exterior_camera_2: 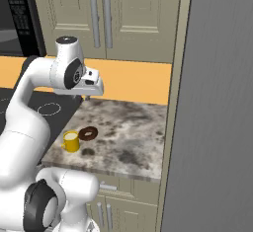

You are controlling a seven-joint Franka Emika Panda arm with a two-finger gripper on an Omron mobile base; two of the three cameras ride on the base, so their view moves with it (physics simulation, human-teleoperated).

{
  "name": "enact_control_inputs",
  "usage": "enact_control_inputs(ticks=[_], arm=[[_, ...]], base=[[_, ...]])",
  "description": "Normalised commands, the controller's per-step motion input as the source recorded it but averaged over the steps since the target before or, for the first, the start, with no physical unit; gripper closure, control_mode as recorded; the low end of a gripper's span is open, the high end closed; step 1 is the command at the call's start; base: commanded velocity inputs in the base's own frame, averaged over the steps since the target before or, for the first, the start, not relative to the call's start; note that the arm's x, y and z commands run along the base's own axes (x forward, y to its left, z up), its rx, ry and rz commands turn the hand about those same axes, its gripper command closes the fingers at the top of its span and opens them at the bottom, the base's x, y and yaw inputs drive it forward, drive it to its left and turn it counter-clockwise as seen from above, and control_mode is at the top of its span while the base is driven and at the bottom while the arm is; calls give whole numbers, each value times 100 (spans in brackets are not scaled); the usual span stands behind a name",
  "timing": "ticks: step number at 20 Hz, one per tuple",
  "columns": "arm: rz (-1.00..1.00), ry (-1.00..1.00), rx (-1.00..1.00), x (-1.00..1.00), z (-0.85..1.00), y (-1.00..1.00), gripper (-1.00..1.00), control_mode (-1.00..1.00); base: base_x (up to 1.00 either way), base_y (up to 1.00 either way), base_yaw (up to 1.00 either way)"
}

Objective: Pick the mug from the counter and place it inside the microwave. Then close the microwave.

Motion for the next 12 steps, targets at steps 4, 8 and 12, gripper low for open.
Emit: enact_control_inputs(ticks=[4,8,12], arm=[[0,1,1,-15,-2,0,-100,-100],[-1,15,11,-42,-31,0,-100,-100],[-6,19,6,-55,-62,0,-100,-100]], base=[[0,0,0],[0,0,0],[0,0,0]])
